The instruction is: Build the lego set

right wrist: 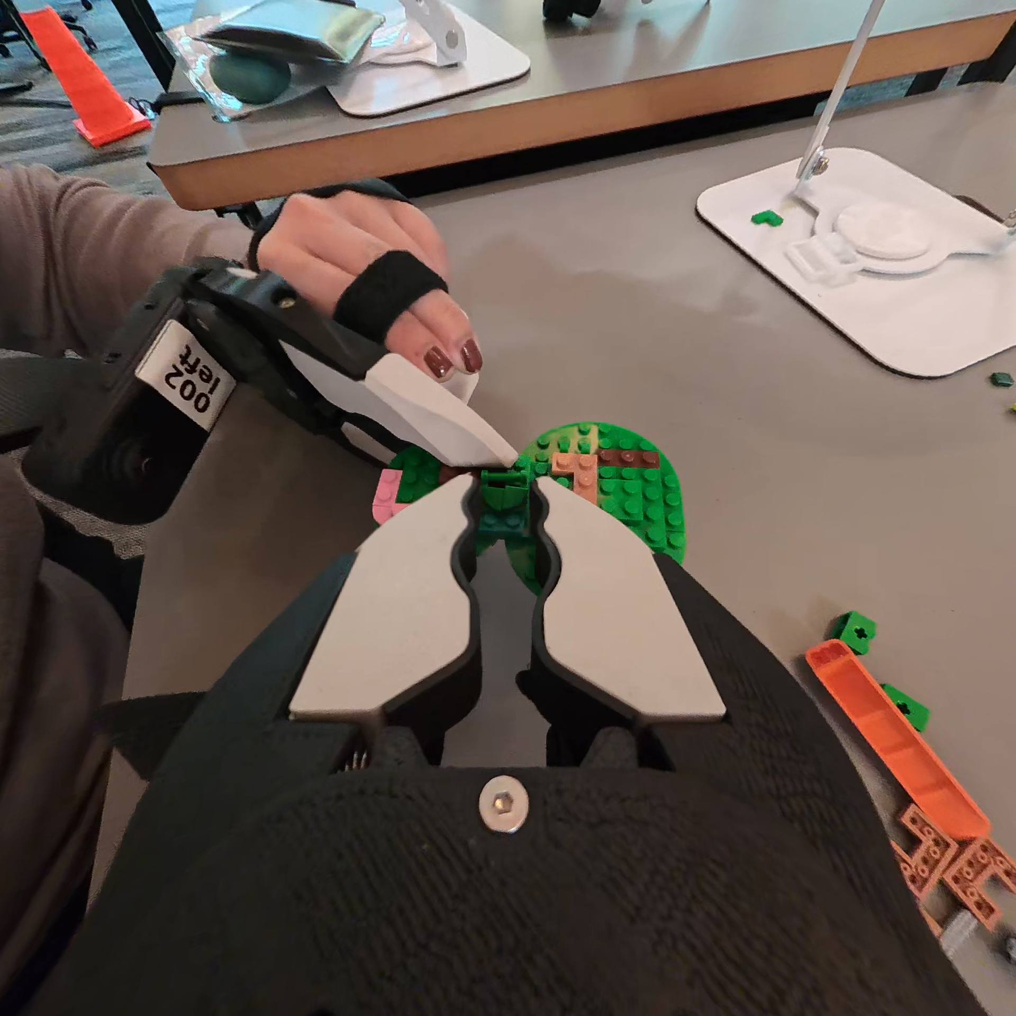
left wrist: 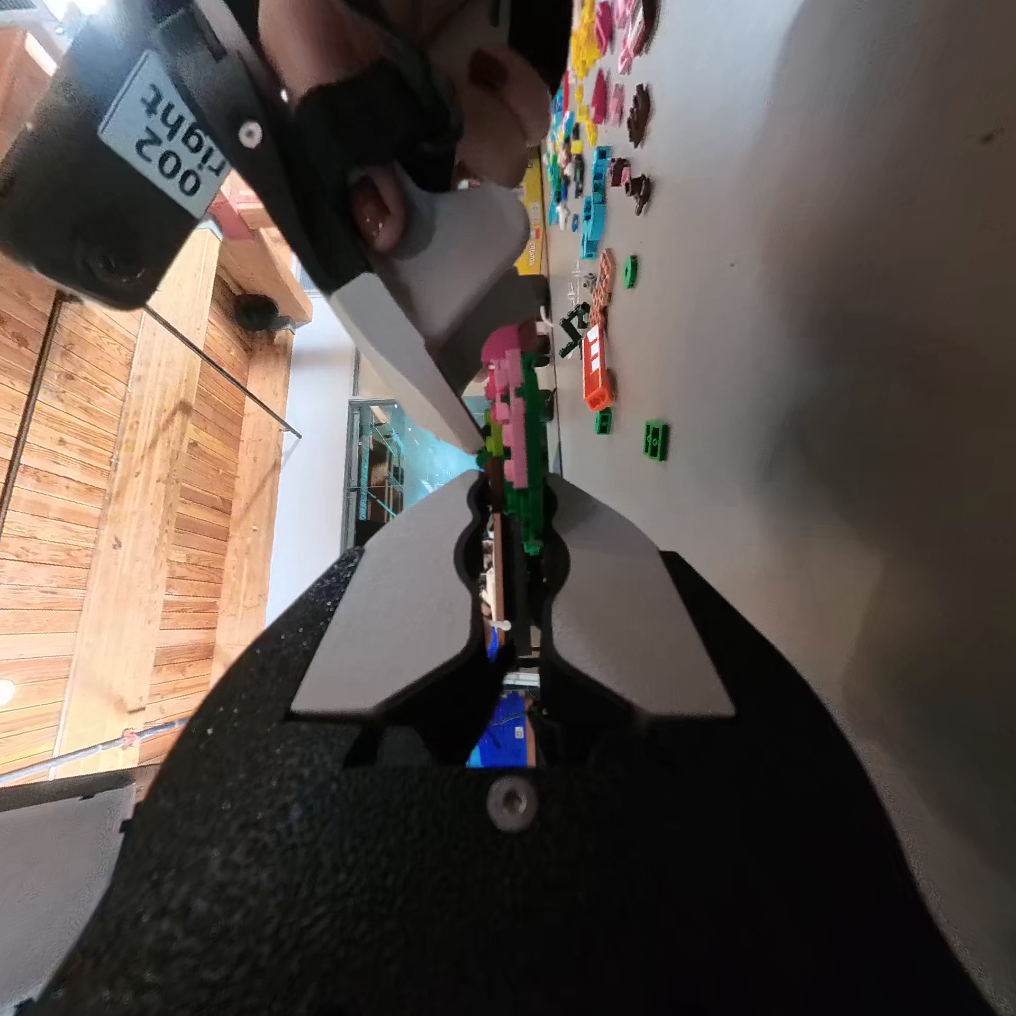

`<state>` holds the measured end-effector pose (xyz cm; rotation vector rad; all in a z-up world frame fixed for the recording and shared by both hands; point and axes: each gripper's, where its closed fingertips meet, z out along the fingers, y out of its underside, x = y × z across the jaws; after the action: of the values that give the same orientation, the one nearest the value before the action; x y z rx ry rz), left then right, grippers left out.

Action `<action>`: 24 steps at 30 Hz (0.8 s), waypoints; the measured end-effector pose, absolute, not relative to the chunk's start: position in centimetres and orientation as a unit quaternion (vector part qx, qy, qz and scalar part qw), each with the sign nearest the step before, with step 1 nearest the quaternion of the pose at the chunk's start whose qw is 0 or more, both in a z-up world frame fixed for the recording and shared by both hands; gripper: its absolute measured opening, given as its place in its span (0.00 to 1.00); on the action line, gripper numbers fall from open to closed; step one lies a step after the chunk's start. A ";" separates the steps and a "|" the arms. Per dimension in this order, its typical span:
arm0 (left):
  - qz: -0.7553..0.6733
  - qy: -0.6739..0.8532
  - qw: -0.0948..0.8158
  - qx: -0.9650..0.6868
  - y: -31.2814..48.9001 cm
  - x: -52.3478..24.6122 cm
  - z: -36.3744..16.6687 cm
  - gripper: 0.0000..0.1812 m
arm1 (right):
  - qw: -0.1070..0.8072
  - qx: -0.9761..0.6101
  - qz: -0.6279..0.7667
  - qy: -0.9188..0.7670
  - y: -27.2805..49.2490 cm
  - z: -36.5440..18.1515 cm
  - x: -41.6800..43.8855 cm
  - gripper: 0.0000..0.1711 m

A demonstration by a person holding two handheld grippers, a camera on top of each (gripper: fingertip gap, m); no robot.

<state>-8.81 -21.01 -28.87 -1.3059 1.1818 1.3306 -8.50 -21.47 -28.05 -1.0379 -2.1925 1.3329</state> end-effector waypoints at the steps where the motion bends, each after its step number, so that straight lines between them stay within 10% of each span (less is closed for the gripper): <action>1: 0.540 0.480 0.447 -0.527 -21.0 -8.8 -28.9 0.09 | 0.187 -0.370 0.468 -0.780 -21.4 -28.1 -8.5 0.08; 24: 0.535 0.489 0.448 -0.523 -20.7 -8.0 -29.4 0.09 | 0.150 -0.397 0.439 -0.792 -20.9 -28.7 -7.4 0.08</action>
<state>-8.00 -20.74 -29.40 -1.2933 1.2107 1.3252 -7.37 -20.86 -28.71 -1.1403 -2.2745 1.2620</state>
